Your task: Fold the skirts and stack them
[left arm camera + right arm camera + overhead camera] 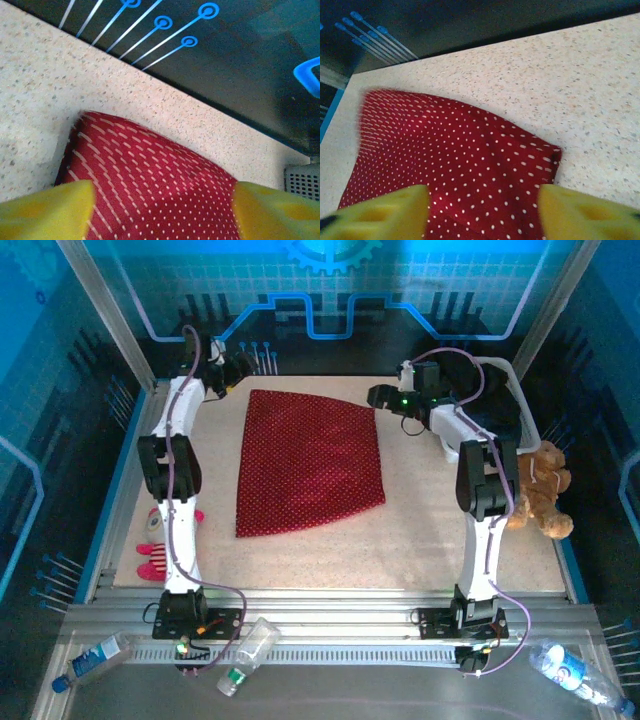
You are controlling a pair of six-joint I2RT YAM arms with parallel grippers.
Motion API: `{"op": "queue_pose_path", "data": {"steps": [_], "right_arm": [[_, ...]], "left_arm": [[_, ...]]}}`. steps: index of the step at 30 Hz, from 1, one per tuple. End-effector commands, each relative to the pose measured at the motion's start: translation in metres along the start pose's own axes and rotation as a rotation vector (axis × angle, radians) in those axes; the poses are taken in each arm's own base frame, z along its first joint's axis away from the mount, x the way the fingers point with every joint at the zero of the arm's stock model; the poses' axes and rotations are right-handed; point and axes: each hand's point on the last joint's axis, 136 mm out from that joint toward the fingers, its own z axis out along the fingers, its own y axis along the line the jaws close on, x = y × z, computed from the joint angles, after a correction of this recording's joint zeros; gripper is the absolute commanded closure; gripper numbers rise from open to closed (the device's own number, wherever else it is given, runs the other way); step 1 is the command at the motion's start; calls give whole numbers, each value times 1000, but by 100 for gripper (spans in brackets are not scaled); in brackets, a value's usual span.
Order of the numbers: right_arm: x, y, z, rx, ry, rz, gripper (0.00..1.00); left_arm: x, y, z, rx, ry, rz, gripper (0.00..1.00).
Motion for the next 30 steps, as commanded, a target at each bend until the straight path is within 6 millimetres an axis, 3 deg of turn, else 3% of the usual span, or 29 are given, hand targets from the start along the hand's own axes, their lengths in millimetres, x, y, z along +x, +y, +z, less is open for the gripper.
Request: {"op": "queue_pose_path", "data": {"steps": [1,4,9,13,16,19,24,27,30], "right_arm": [[16,14,-36,97,45,-22,0],[55,14,-59,143,114,58,0],[136,41,-81,49,307,181,0],[178,73,-84,-56,424,230,0],[195,93,-75,-111,484,233,0],[208,85,-57,-26,522,248,0],[229,50,-39,99,510,403,0],[235,31,-44,171,463,461,0],[235,19,-55,221,414,515,0]], "left_arm": [[11,-26,-60,-48,-47,25,1],[54,-19,-88,-89,-18,-24,1],[162,-18,-117,-127,86,-90,1],[248,-7,-116,-119,197,-216,1],[286,10,-103,-111,244,-312,1],[300,28,-86,-143,274,-341,1],[293,64,-62,-321,251,-225,1],[295,75,-45,-380,298,-168,1],[288,70,-41,-381,304,-131,1]]}}
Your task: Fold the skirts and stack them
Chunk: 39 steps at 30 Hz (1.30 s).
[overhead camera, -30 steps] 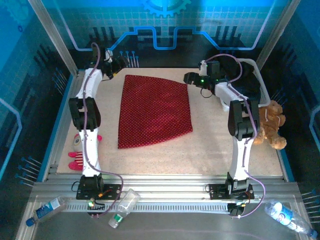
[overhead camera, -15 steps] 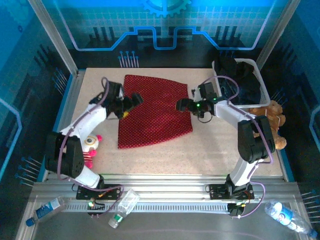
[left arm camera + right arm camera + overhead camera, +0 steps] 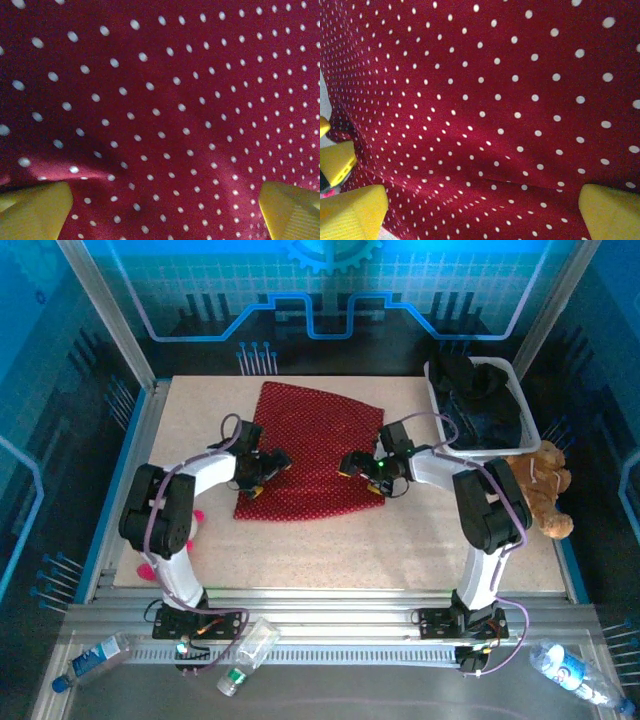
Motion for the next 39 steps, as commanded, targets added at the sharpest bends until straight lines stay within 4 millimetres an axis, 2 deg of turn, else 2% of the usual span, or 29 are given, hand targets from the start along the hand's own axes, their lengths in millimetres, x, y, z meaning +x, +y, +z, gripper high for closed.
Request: {"op": "queue_pose_path", "data": {"steps": [1,5,7,10,12,15,17,19,22,27,29,33,39], "right_arm": [[2,-32,-8,79,-53,159,0],[-3,-11,-34,48,-122,136,0],[-5,-16,-49,93,-168,131,0],[-3,-28,-63,128,-213,153,0],[1,-34,-67,110,-217,172,0],[15,-43,-69,100,-185,193,0],[24,-48,-70,104,-167,199,1],[33,-54,-71,104,-157,219,2],[41,-61,-74,104,-167,244,3],[46,-64,-75,92,-173,247,4],[48,-62,-73,71,-165,247,7],[47,-55,-70,42,-150,250,10],[52,-60,-59,47,-133,304,12]], "left_arm": [[-2,20,2,-108,0,68,1],[-6,12,-44,-90,-81,103,1],[-2,23,-65,-123,-114,91,1],[11,47,-80,-170,-132,39,1],[20,62,-81,-183,-131,-1,2],[29,84,-76,-195,-130,-111,11],[33,91,-69,-153,-120,-197,19],[33,90,-62,-97,-108,-259,24],[32,87,-56,-74,-100,-283,25],[26,87,-43,-52,-118,-286,31],[21,80,-37,-32,-114,-271,35],[16,71,-30,-16,-92,-267,51],[31,88,-30,-55,-74,-305,52]]}}
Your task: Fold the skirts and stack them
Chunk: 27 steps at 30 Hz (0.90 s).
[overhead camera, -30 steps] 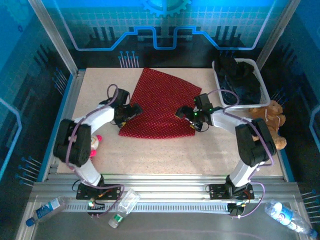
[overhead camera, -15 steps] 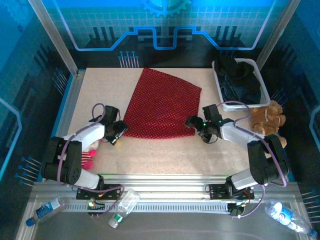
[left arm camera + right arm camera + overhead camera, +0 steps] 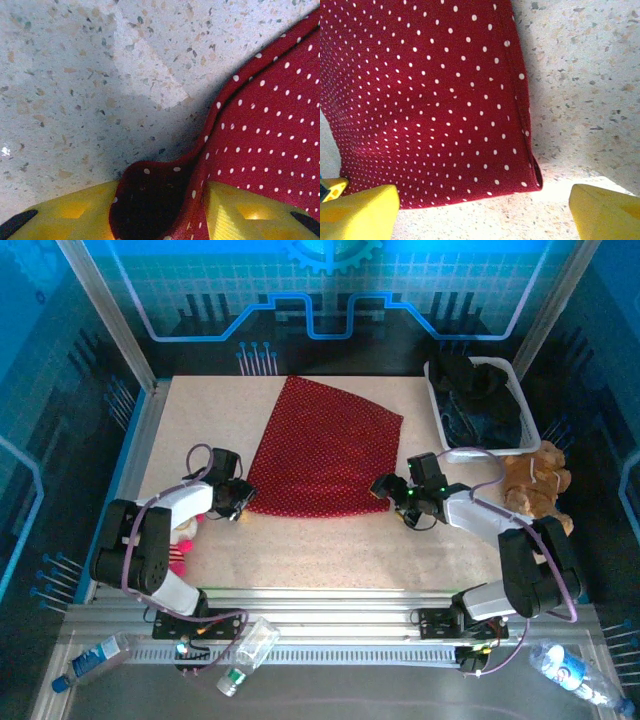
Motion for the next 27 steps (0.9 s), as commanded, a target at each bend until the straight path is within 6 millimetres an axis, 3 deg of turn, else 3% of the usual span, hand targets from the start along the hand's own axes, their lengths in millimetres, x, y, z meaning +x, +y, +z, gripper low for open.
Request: {"op": "queue_pose_path", "data": {"steps": [1,13,16,23,25,27], "right_arm": [[6,-6,10,3,25,59,14],[17,-8,23,11,61,89,27],[17,-12,27,30,49,90,35],[16,-16,28,6,14,53,74],[17,-17,25,8,12,39,80],[18,-16,20,7,14,15,86]], "left_arm": [[6,-3,6,42,26,-23,52],[12,3,3,24,50,-5,50],[14,5,4,17,55,-4,58],[13,6,-8,20,39,16,87],[14,8,-13,17,33,25,97],[13,10,-20,19,20,36,100]]}}
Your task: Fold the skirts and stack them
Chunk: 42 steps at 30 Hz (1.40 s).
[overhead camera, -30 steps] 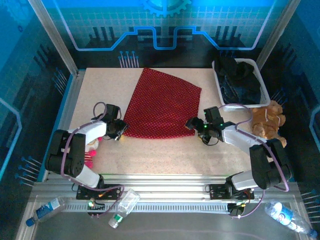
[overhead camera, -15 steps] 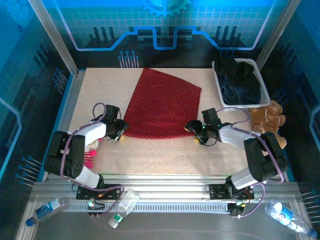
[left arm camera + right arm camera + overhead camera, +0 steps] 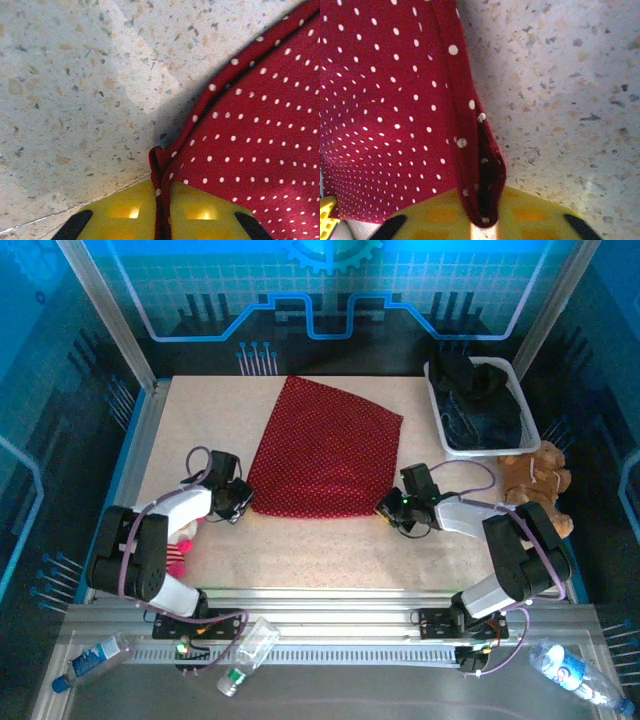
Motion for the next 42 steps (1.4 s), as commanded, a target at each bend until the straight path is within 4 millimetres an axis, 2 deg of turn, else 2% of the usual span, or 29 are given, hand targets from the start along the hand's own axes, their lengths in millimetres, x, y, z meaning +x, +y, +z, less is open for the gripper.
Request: {"op": "queue_pose_path", "data": {"steps": [1,3,6,9,11,13,16,17,19,21,24,26,29,34,42], "right_arm": [[1,5,-11,-13,-24,-56,89],[4,5,-21,-7,-25,-85,100],[7,6,-38,5,-35,-126,100],[3,28,-61,-52,-71,-171,100],[-7,48,-78,-89,-128,-218,100],[-24,70,-94,-115,-197,-262,100],[-52,98,-105,-137,-282,-302,100],[-61,103,-106,-136,-305,-307,100],[-83,118,-106,-152,-345,-303,100],[-104,127,-98,-159,-366,-287,100],[-130,139,-88,-166,-389,-276,100],[-143,142,-82,-157,-397,-272,100],[-156,140,-69,-136,-378,-250,100],[-172,134,-52,-122,-347,-226,100],[-196,132,-29,-97,-323,-220,100]], "left_arm": [[7,9,-16,-9,0,26,100],[6,10,-30,-2,-24,42,100],[3,3,-55,27,-64,75,100],[-4,-16,-87,75,-124,122,100],[-13,-38,-109,121,-169,159,100],[-25,-69,-129,182,-212,211,100],[-50,-122,-153,265,-292,309,100],[-58,-138,-155,283,-314,335,100],[-76,-168,-153,299,-358,395,100],[-92,-196,-141,297,-377,440,100],[-110,-224,-119,276,-371,484,100],[-117,-236,-105,255,-358,506,100],[-127,-245,-85,219,-335,522,100],[-138,-250,-59,194,-316,517,100],[-158,-275,-44,241,-345,513,100]]}}
